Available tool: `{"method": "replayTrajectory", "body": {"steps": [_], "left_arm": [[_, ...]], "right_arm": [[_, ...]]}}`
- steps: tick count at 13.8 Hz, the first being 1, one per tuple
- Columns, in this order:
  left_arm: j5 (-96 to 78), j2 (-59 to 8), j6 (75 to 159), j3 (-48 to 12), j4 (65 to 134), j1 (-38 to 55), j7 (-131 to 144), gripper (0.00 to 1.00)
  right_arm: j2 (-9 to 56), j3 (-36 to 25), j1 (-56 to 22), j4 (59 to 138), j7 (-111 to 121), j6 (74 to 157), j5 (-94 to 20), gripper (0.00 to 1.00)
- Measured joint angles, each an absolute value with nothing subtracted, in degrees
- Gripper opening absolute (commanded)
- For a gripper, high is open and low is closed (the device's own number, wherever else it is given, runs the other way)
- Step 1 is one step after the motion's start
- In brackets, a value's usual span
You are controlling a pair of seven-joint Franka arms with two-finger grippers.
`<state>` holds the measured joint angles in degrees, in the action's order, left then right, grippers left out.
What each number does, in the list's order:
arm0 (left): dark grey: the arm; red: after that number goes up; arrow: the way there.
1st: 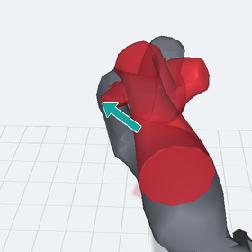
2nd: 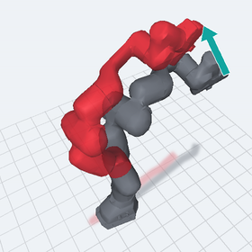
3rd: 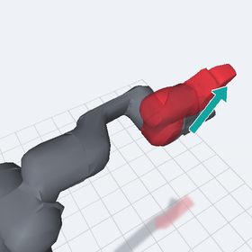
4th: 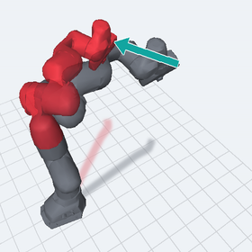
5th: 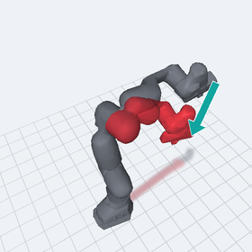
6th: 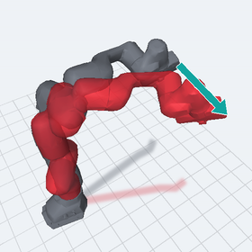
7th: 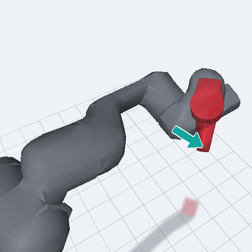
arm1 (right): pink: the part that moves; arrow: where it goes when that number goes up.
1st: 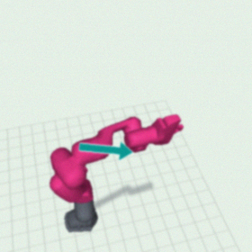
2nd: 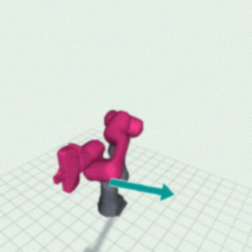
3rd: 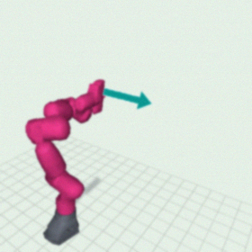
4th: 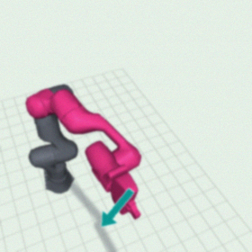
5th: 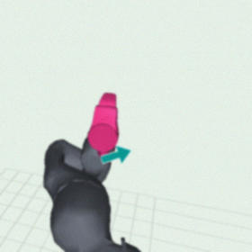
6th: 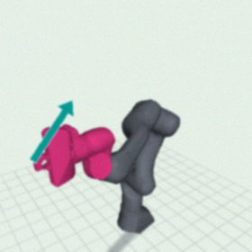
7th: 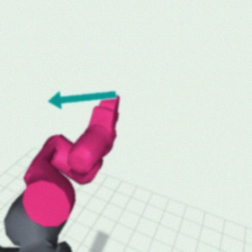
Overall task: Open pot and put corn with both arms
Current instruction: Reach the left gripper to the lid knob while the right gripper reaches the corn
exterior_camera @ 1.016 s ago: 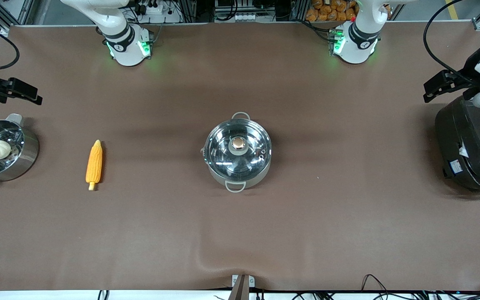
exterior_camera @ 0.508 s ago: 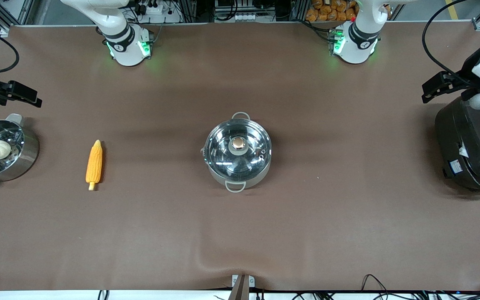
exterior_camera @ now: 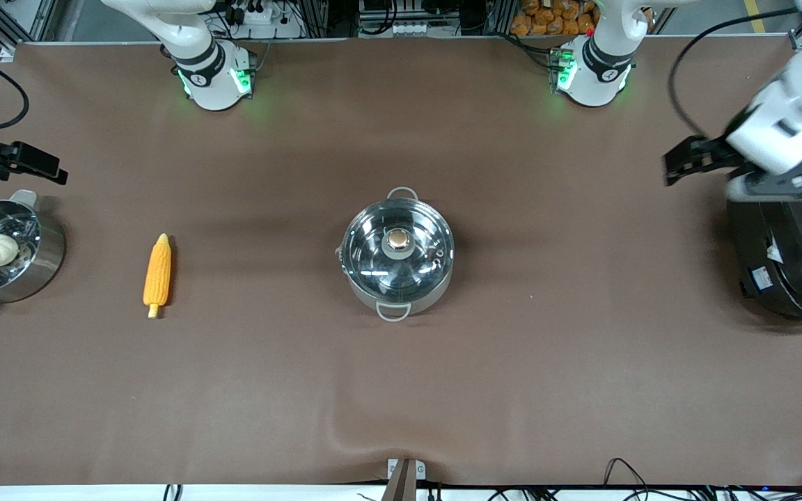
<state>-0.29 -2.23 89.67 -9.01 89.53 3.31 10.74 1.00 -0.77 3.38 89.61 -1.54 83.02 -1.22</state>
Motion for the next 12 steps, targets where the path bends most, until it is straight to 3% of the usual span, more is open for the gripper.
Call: {"method": "replayTrajectory", "body": {"steps": [4,8,12], "left_arm": [[-0.7,-7.7,94.3,-16.8,89.6,5.7,21.7,1.00],[-0.7,-15.6,101.4,-17.7,87.3,14.3,32.7,1.00],[0.1,-25.4,108.1,-17.5,81.2,22.4,43.3,1.00]], "right_arm": [[1.3,-0.7,3.3,89.6,-1.6,83.2,-1.2,1.00],[2.7,-0.9,3.7,89.8,-1.5,83.5,-1.2,1.00],[8.6,-0.6,3.2,90.0,-1.5,87.0,-1.2,1.00]]}}
